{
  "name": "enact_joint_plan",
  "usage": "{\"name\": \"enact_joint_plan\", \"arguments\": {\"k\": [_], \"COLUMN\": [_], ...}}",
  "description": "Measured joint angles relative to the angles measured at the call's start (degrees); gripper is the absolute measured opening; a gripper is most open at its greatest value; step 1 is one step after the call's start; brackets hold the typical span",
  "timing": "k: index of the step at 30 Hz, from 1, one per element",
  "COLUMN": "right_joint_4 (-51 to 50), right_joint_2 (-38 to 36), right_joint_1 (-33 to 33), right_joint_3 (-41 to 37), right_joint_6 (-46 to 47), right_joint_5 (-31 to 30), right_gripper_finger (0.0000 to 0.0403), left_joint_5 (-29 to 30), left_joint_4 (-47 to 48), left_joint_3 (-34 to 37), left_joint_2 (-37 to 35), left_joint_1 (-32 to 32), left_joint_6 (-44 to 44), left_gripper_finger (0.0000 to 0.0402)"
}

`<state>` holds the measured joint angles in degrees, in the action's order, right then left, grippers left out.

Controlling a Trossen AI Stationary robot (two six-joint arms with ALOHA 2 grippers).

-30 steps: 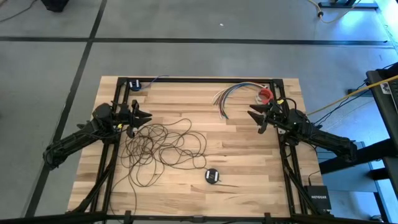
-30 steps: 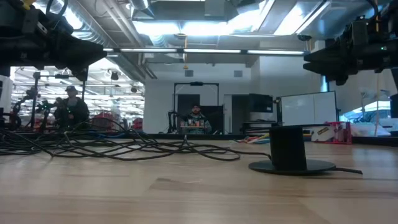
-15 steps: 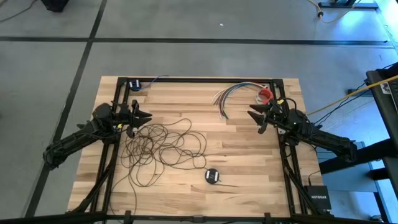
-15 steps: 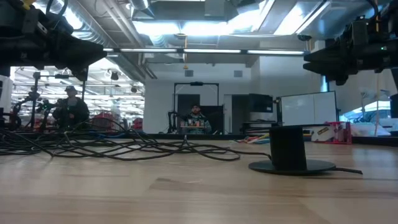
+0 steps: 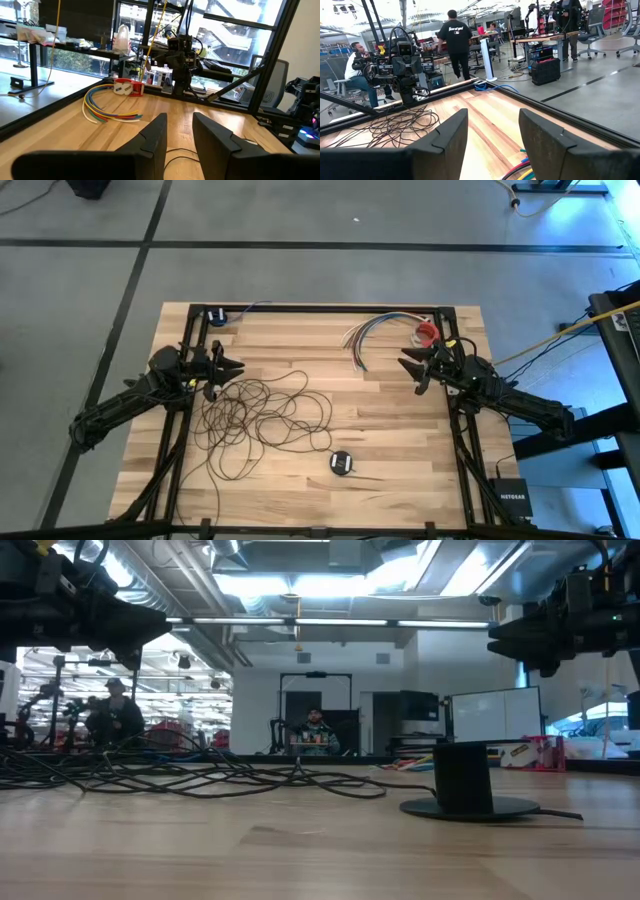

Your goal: Coiling cords

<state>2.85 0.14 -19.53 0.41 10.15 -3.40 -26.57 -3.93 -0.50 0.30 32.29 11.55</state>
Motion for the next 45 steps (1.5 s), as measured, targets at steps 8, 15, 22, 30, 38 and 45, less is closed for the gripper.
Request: {"name": "enact_joint_plan", "arguments": {"k": [8,15,22,30,38,45], "right_joint_4": [0.0,0.0,0.0,0.0,0.7,1.5], "right_joint_2": [0.0,0.0,0.0,0.0,0.0,0.0], "right_joint_1": [0.0,0.0,0.0,0.0,0.0,0.0], "right_joint_3": [0.0,0.0,0.0,0.0,0.3,0.4], "right_joint_6": [0.0,0.0,0.0,0.9,8.3,10.0], "right_joint_5": [0.0,0.0,0.0,0.0,-0.3,0.1], "right_gripper_finger": [0.0182,0.0182,0.0182,0.0182,0.0182,0.0182], "left_joint_5": [0.0,0.0,1.8,10.3,11.0,12.9], "left_joint_4": [0.0,0.0,-1.0,-5.4,-4.3,-7.2], "left_joint_3": [0.0,0.0,0.0,0.0,-0.3,-5.1], "left_joint_2": [0.0,0.0,0.0,0.0,3.0,10.6], "left_joint_1": [0.0,0.0,0.0,0.0,-1.7,-11.0], "left_joint_6": [0.0,0.0,10.3,16.7,10.3,7.2], "left_gripper_finger": [0.0086,0.0086,0.0086,0.0086,0.0070,0.0037]}}
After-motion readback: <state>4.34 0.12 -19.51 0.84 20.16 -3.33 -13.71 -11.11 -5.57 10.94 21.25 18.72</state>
